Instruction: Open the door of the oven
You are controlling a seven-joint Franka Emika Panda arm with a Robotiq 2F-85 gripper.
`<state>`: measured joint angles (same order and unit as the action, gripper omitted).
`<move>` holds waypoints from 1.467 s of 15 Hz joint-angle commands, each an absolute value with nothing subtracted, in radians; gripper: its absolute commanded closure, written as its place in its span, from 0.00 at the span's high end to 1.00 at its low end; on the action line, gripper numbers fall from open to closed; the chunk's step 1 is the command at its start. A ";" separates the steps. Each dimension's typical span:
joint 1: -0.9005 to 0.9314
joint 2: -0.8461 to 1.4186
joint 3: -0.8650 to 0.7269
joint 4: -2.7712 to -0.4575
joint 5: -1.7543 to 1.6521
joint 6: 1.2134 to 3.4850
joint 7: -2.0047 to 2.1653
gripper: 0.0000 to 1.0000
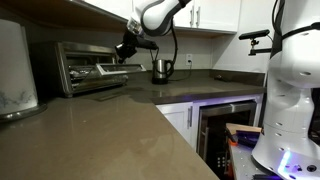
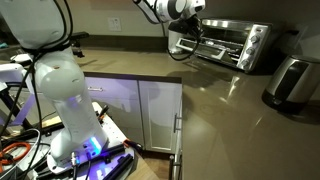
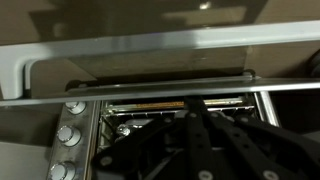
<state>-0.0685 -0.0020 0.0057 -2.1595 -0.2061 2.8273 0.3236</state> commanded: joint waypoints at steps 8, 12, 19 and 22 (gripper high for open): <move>-0.008 -0.030 0.005 -2.170 0.182 2.603 0.108 0.00; -0.010 -0.036 0.001 -2.176 0.185 2.560 0.110 0.00; -0.017 -0.134 -0.005 -2.189 0.021 2.489 0.151 0.00; -0.020 -0.183 -0.002 -2.180 -0.041 2.421 0.131 0.00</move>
<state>-0.0120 -0.1145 -0.0064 -2.1629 0.0086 2.4865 0.1493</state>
